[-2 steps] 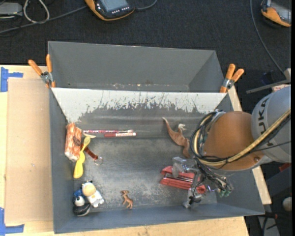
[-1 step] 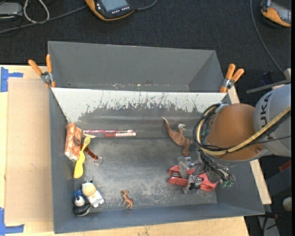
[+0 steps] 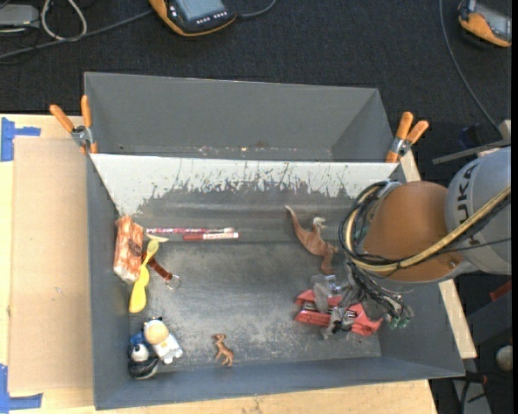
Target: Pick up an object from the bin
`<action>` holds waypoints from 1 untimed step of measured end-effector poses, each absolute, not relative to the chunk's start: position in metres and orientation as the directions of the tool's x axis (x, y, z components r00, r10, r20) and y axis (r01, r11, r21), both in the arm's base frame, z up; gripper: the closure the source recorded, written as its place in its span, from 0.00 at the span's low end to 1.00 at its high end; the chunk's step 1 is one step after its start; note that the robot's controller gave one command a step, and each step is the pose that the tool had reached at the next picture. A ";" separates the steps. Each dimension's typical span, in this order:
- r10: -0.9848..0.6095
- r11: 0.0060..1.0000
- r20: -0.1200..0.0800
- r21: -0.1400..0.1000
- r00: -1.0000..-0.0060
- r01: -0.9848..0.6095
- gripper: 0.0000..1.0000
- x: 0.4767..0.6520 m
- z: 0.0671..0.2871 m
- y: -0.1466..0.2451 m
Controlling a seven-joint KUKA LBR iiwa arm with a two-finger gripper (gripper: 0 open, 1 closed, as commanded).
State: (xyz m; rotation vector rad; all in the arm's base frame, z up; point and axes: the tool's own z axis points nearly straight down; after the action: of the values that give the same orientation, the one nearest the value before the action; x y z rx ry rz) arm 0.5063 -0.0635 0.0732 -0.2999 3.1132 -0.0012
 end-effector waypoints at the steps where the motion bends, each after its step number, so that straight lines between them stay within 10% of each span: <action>1: -0.305 0.952 -0.007 -0.001 -0.952 -0.305 1.00 0.562 0.107 -0.072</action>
Offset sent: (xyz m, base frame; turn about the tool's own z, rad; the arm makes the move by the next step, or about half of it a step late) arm 0.0686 -0.0480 0.0796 -0.2283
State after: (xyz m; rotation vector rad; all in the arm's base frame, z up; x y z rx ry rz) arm 0.5617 -0.0720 0.1067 -0.4840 3.0967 0.0002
